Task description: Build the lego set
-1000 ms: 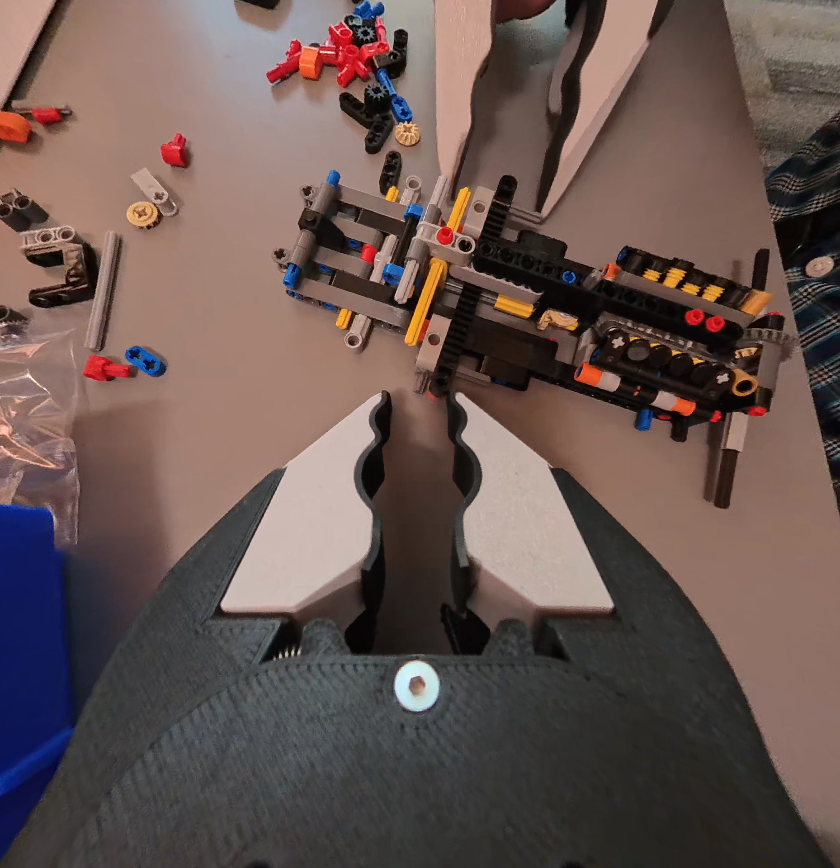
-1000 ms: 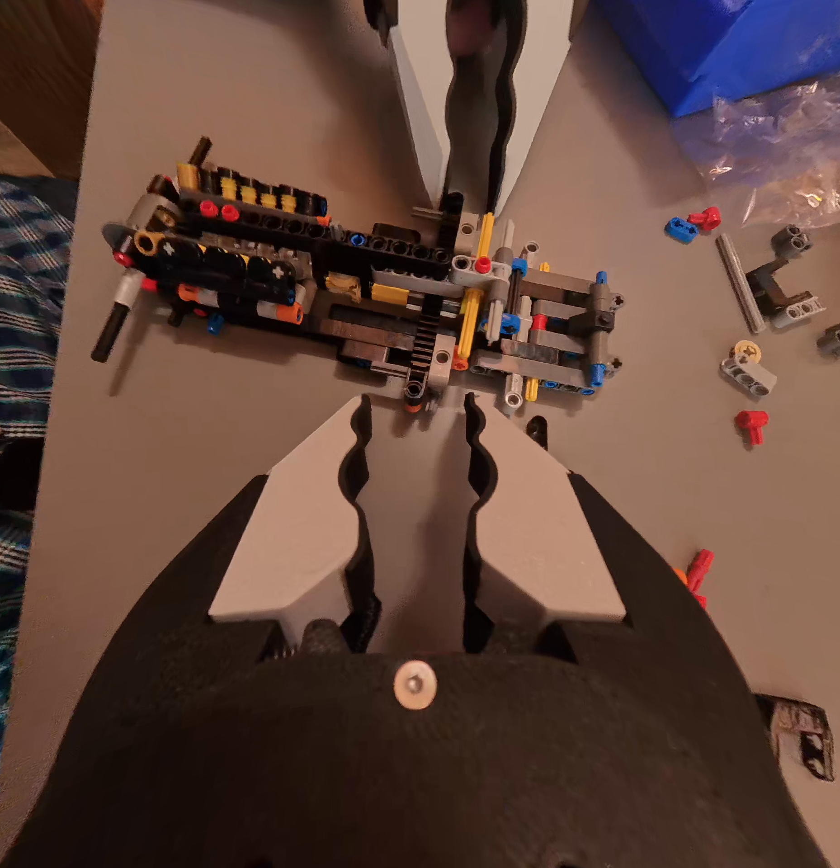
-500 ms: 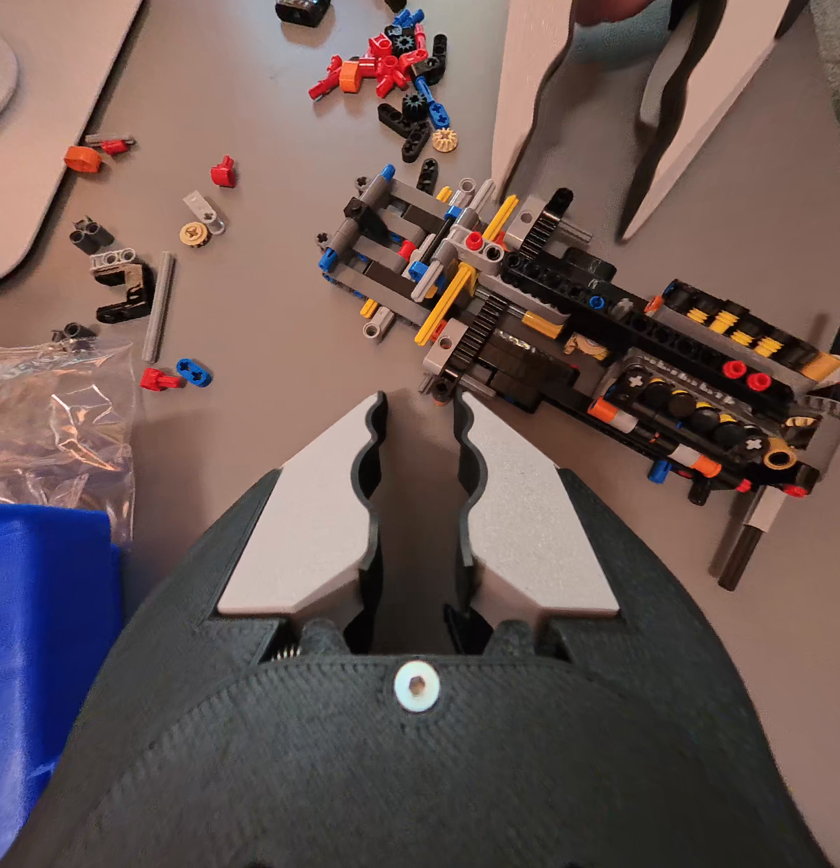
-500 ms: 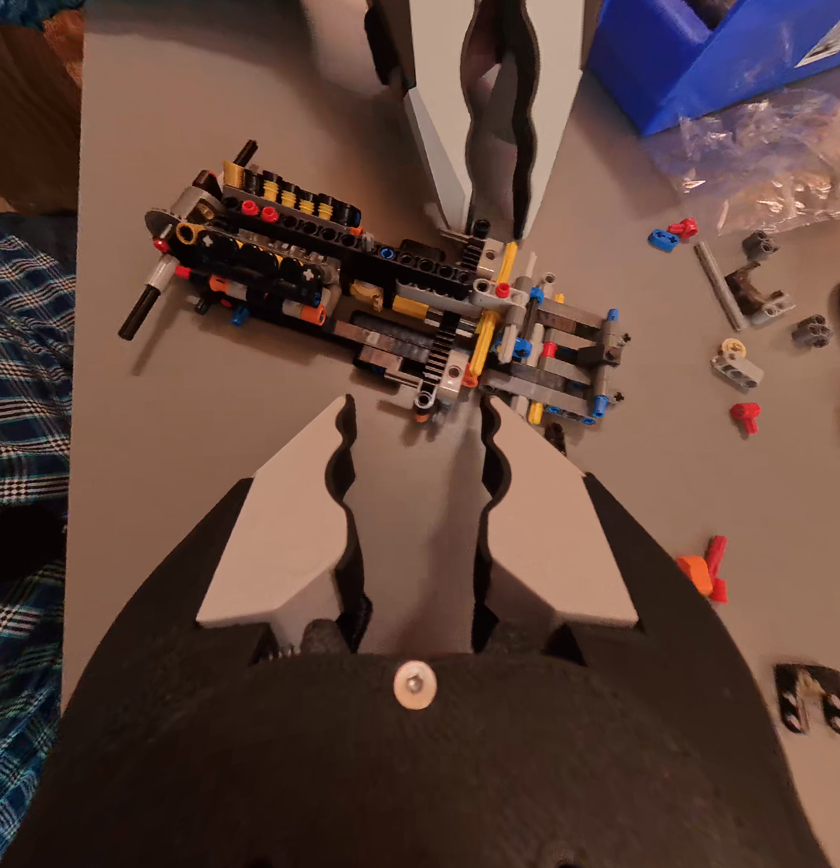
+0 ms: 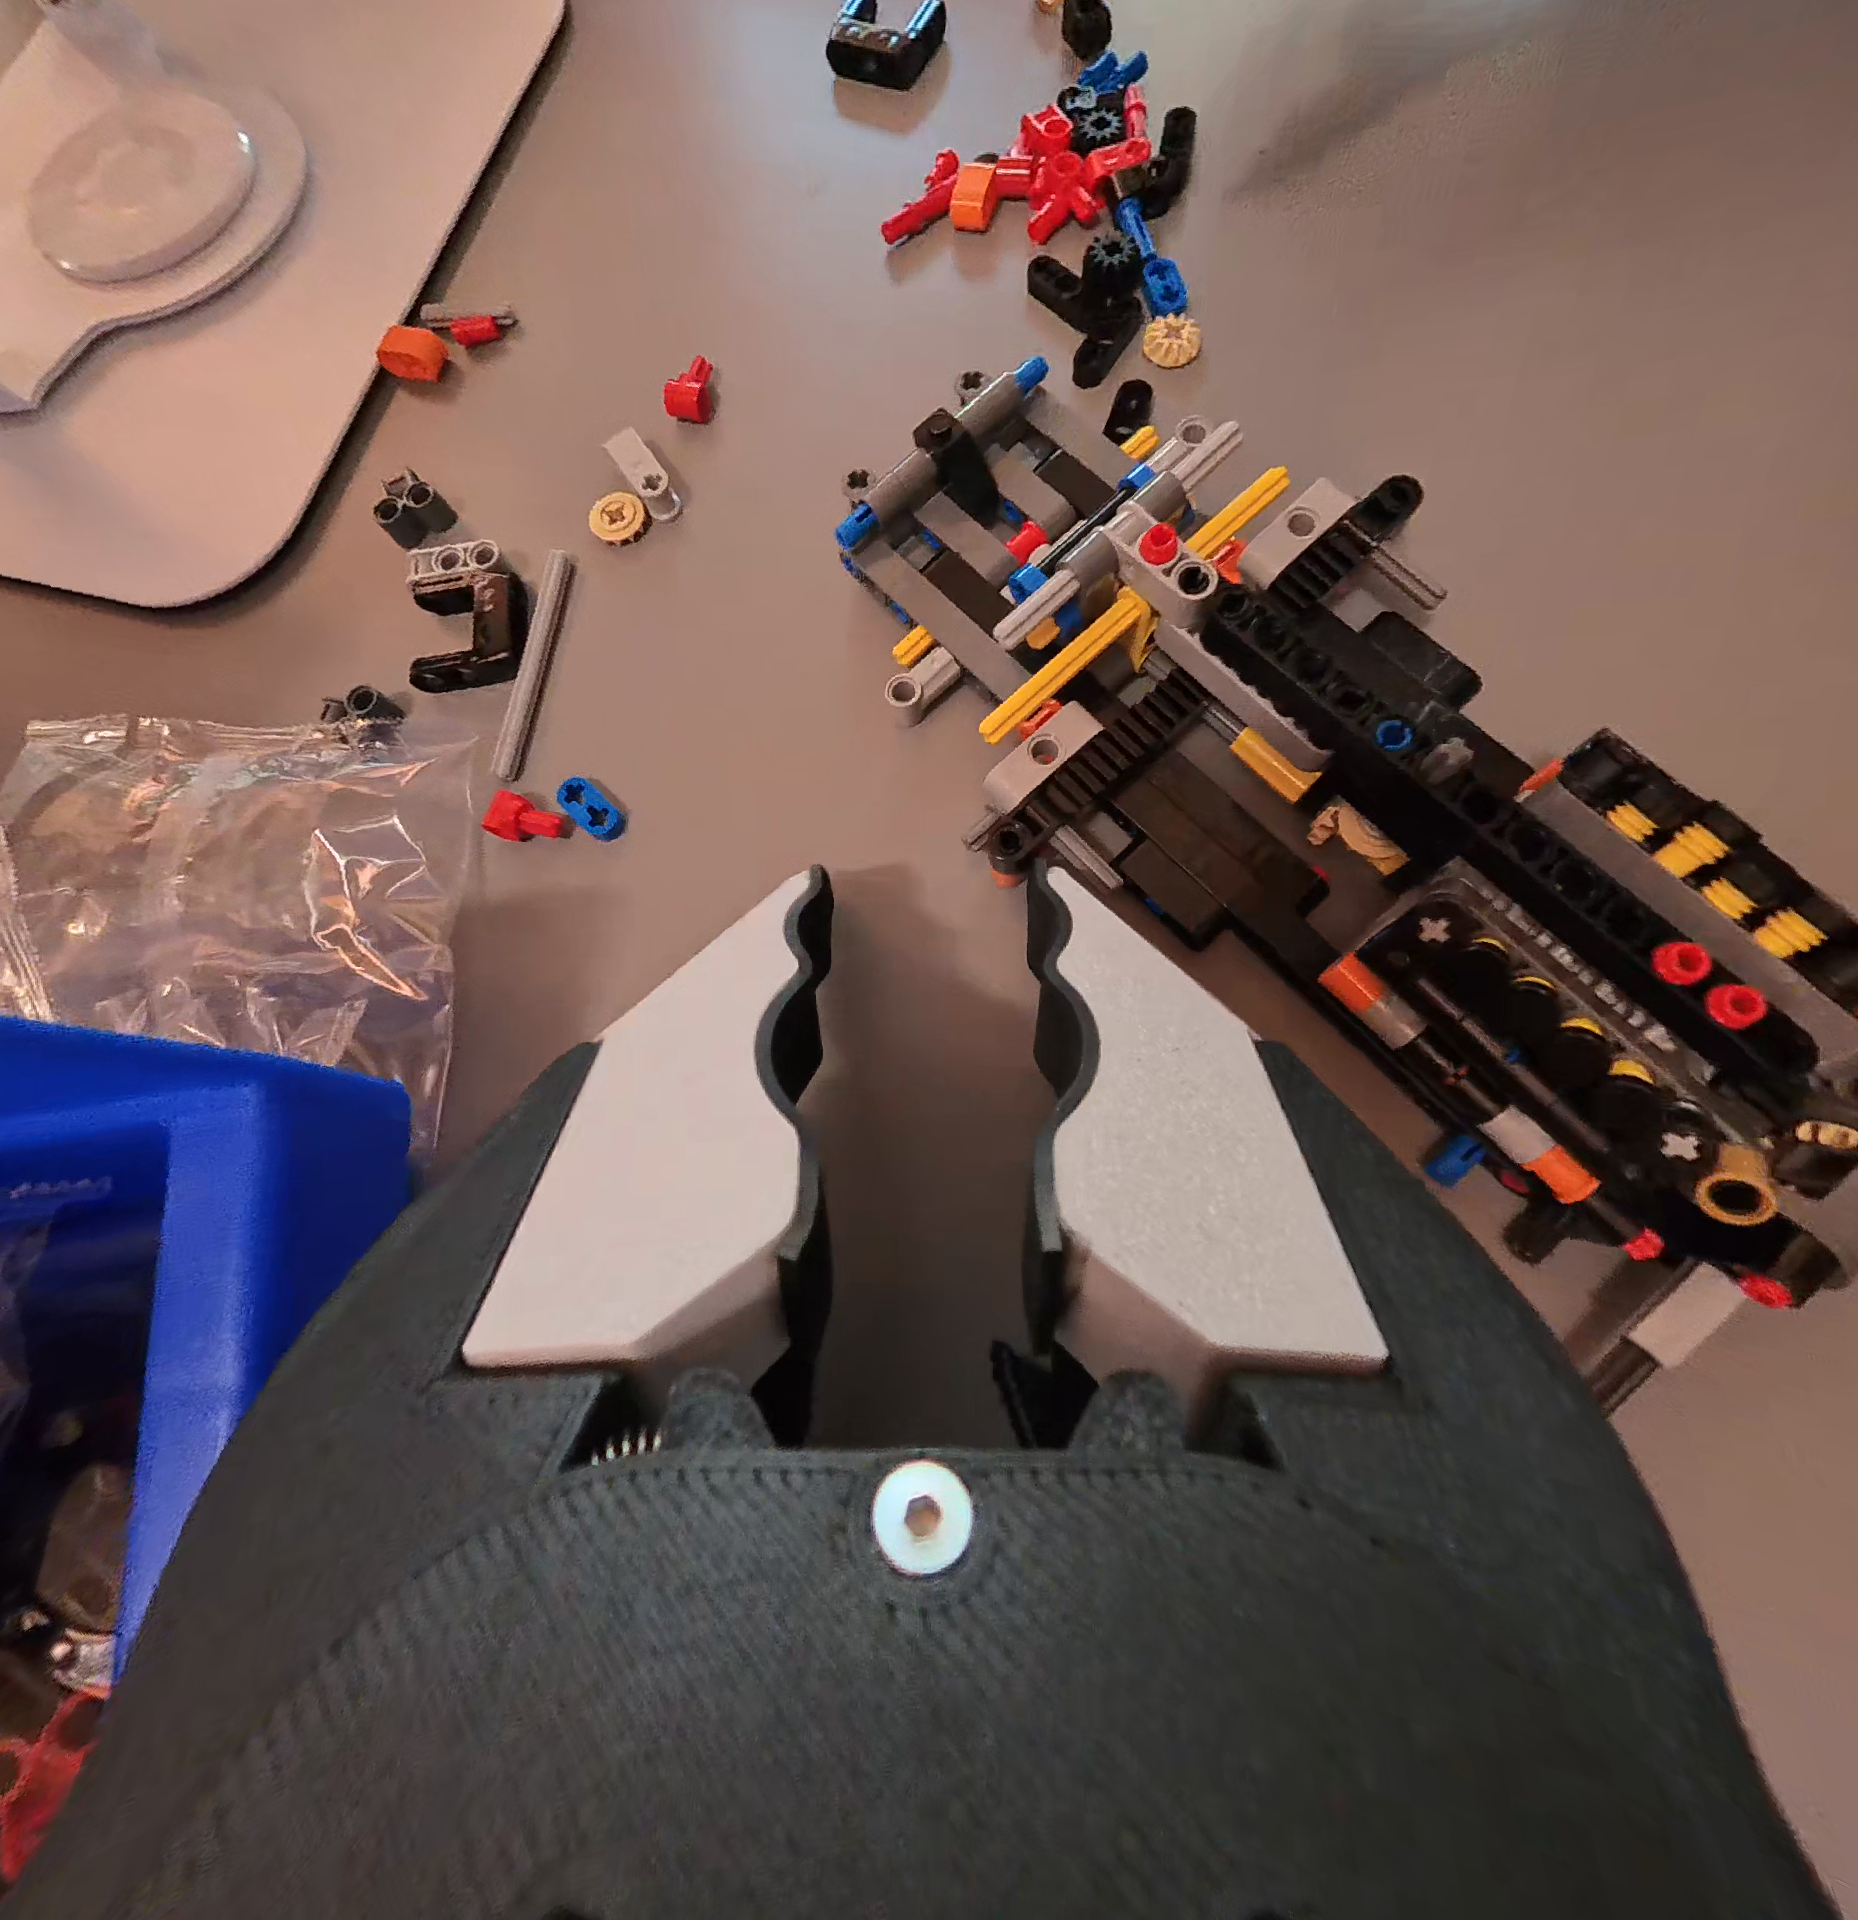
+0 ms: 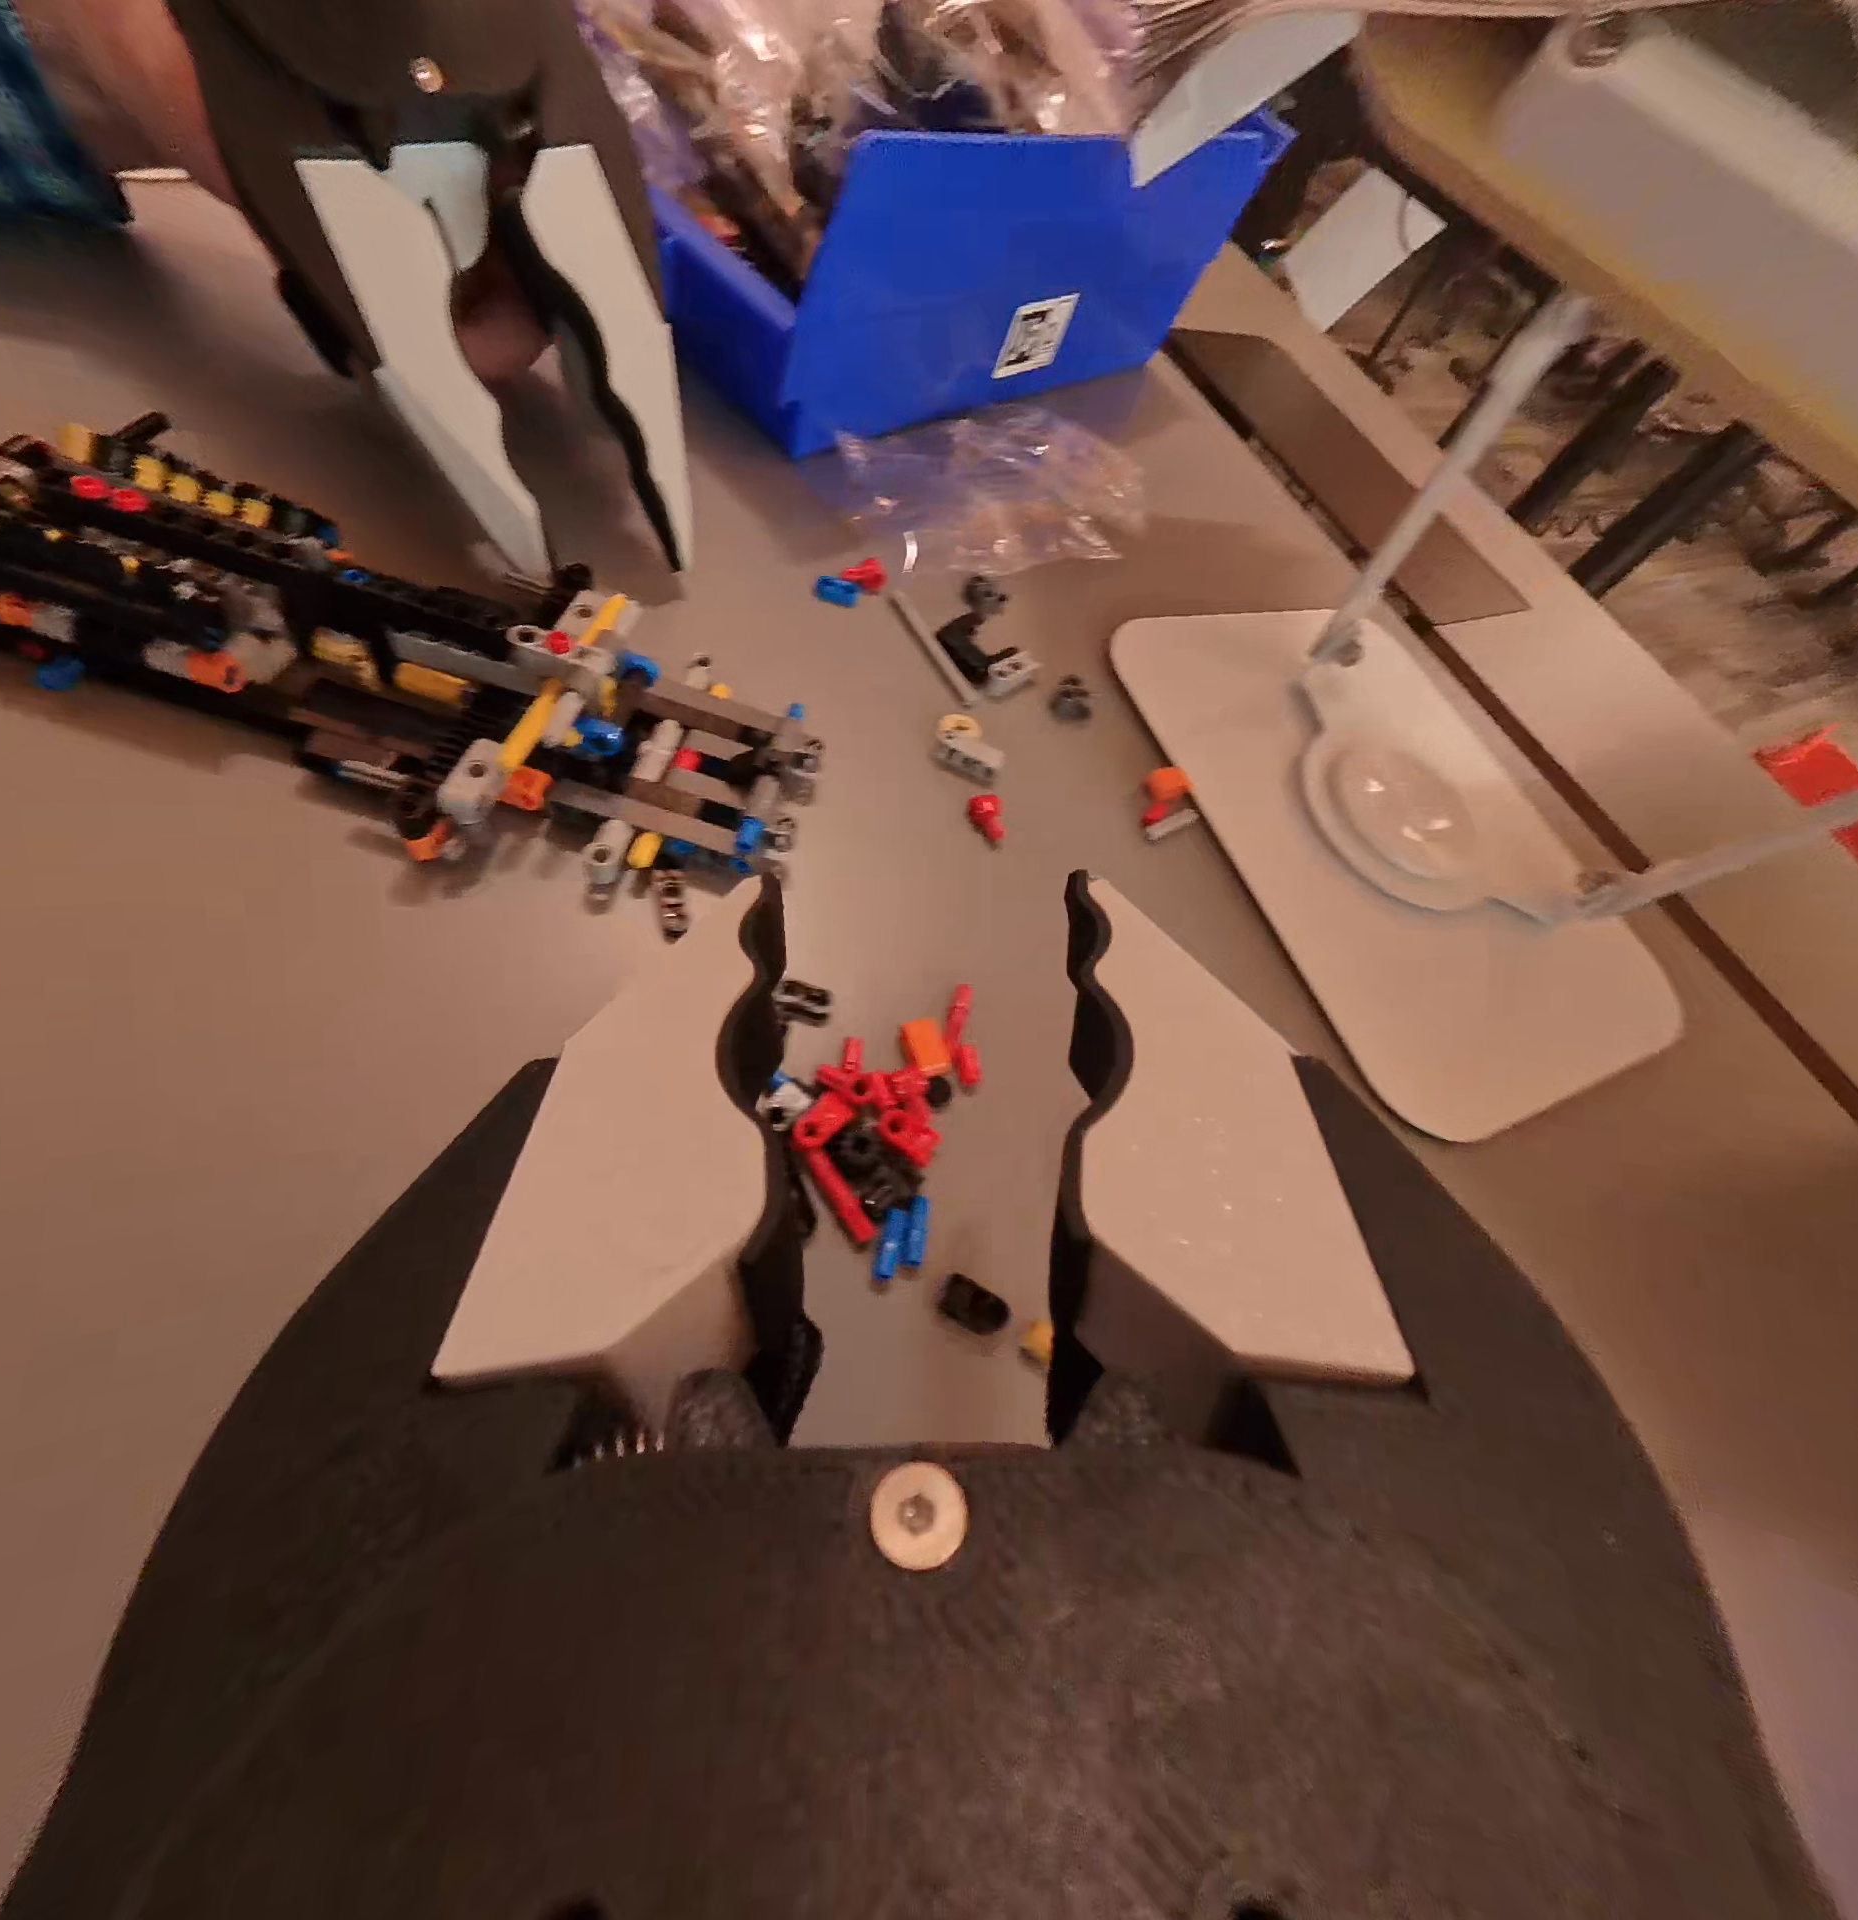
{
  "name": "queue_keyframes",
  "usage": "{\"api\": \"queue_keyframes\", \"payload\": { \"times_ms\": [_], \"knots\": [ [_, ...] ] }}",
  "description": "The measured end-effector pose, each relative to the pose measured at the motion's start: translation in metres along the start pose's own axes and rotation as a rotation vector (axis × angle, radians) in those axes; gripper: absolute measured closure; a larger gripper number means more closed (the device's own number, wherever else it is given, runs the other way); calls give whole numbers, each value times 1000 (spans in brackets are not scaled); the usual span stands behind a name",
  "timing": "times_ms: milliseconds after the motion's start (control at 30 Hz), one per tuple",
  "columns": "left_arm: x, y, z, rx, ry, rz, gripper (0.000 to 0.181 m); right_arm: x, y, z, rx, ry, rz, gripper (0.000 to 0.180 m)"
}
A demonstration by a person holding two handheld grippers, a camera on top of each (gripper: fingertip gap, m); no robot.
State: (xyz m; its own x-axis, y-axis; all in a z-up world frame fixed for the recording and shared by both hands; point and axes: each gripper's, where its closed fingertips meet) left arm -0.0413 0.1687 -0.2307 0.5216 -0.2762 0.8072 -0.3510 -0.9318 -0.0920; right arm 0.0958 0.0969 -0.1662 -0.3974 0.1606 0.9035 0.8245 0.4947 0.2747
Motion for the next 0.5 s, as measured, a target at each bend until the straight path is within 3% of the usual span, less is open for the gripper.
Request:
{"api": "queue_keyframes", "payload": {
  "times_ms": [500],
  "knots": [
    [3, -15, -9, 75, 38, -71, 134, -23, 40, -27, -113, 43, 46, 134]
  ]
}}
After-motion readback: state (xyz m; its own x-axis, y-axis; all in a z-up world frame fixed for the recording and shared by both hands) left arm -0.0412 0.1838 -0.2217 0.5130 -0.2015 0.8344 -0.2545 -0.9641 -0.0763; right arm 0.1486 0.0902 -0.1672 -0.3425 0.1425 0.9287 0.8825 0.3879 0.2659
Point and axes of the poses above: each gripper's, where its closed fingertips meet, z out along the fingers, x out of its top, y = z × x across the jaws, and after that the axes turned 7 degrees about y, right-handed
